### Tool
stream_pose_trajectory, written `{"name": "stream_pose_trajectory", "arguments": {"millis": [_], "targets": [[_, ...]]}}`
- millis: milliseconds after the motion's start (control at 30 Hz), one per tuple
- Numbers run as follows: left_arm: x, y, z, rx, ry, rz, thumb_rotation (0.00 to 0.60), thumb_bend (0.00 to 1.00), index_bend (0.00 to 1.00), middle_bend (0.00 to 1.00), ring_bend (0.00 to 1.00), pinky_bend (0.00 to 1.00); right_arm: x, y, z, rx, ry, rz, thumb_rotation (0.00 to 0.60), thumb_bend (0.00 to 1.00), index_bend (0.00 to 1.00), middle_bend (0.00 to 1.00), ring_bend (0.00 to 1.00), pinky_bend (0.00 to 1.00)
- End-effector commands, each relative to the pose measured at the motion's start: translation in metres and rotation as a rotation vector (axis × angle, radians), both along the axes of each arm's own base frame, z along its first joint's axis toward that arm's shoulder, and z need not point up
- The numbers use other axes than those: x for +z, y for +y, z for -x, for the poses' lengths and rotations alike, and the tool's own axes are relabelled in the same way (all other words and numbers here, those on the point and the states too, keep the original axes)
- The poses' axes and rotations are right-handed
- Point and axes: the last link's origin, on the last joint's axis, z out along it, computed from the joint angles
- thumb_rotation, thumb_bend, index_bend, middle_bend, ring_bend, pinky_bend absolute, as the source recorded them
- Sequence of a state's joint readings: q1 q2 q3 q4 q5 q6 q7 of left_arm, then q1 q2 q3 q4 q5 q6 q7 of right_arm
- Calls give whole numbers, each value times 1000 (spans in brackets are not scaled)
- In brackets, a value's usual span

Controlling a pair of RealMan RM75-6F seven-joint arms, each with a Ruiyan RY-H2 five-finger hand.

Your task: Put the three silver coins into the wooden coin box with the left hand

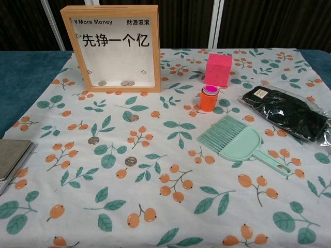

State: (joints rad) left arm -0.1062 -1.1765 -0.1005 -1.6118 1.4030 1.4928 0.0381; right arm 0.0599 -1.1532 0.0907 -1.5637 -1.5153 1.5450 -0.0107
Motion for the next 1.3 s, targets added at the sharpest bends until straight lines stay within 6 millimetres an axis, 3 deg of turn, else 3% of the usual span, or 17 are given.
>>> {"name": "stream_pose_trajectory", "arguments": {"millis": [33, 267, 667, 933, 1300], "targets": [[-1, 0, 0, 5, 4, 7, 600, 275, 120, 0, 0, 0, 0, 0, 0, -5, -3, -1, 600, 395, 149, 46, 22, 0], [-3, 0, -3, -7, -3, 10, 600, 216, 120, 0, 0, 0, 0, 1, 0, -10, -7, -1, 600, 395, 149, 46, 22, 0], [-3, 3, -2, -14, 16, -1, 600, 236, 173, 0, 0, 0, 0, 1, 0, -13, -13, 6, 600, 394, 149, 46, 22, 0], [-15, 6, -13, -154, 32, 32, 600, 240, 214, 2, 0, 0, 1, 2, -1, -17, -22, 16, 600, 394, 149, 46, 22, 0], [-53, 53, -57, -381, 136, 239, 600, 251, 273, 13, 0, 0, 0, 2, 0, -29, -30, 21, 600, 395, 149, 46, 22, 0]]}}
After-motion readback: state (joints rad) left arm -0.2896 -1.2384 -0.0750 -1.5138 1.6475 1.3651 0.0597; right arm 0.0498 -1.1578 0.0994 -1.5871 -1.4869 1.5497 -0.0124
